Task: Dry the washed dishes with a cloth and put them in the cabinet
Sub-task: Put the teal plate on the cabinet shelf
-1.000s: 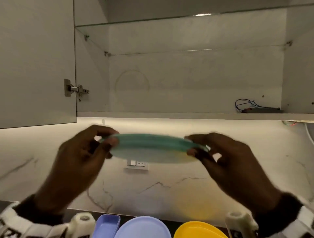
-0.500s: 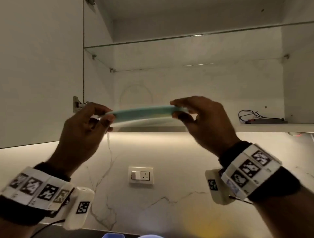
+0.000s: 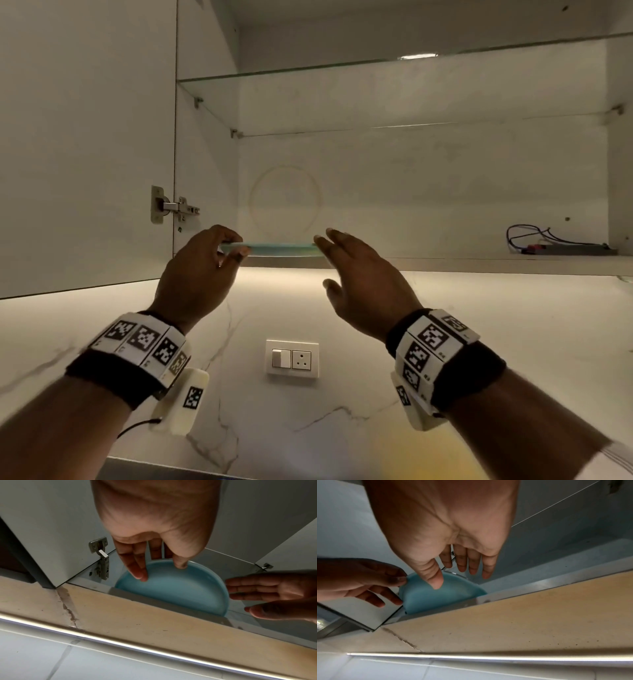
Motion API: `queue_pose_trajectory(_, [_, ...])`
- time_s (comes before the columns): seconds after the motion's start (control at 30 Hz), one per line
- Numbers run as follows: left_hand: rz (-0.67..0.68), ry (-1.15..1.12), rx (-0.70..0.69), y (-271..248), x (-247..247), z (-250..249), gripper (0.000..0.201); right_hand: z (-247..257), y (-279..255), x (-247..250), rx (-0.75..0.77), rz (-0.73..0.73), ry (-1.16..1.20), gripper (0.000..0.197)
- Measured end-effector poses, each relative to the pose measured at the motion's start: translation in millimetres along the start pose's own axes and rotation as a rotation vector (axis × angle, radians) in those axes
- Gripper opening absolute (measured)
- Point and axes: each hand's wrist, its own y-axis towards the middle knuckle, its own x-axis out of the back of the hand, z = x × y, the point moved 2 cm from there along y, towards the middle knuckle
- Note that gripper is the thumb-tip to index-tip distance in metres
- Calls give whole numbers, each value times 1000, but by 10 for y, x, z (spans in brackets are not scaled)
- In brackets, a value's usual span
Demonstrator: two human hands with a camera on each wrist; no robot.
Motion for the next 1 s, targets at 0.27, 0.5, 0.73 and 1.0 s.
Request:
queue_pose_trajectory(0.27, [-65,350,-132,-147,-209,129,47,-16,281,-394,-8,142,-85,71])
queue_pose_trajectory(0.5, [93,361,-121,-194,-397,190,64,78,461,-621,-38,173,-187,76])
queue_pose_trajectory(0.73, [137,341,-62,-156,-450,284,68,87,584,-685,-42,209,-201,78])
queue_pose_trajectory(1.0, [110,323,-14,-248,-432,228,72,67,500,-632,-14,198,-169,81])
